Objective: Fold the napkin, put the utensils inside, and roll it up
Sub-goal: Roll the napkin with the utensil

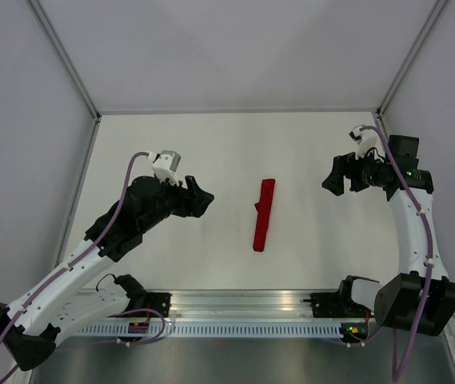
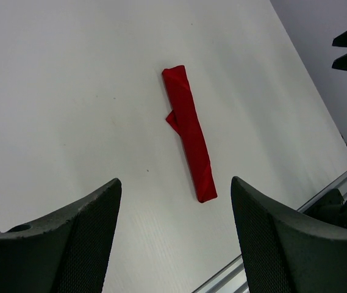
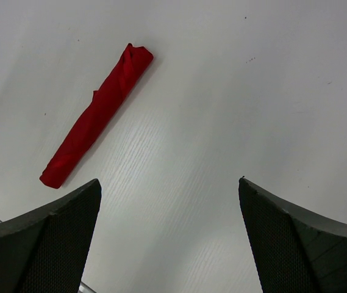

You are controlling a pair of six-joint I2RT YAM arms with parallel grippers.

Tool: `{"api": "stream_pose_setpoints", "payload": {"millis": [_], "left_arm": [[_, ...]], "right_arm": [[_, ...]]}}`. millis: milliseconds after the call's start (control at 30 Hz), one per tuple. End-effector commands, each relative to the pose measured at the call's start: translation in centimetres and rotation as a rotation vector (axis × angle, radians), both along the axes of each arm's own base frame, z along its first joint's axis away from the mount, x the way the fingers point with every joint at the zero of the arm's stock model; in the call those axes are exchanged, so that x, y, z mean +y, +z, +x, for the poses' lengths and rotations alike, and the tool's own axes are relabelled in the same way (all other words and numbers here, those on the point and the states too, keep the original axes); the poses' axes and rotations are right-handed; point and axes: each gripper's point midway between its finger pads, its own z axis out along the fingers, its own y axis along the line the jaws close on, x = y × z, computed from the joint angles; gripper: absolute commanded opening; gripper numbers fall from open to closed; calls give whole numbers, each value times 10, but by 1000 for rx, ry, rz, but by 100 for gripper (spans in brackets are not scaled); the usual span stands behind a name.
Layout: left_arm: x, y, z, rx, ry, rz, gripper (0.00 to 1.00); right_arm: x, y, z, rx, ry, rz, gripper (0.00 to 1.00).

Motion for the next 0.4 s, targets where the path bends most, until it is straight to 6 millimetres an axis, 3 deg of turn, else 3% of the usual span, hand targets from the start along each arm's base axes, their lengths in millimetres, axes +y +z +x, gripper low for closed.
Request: {"api": "stream_pose_setpoints", "payload": {"millis": [0,367], "left_arm": [[11,-14,-7,10,-9,75,77],[10,-12,-9,10,-24,65,78]], "right_arm": [[-3,19,6,-59,-46,5,98],[-3,24,6,-84,-47,7,98]]}}
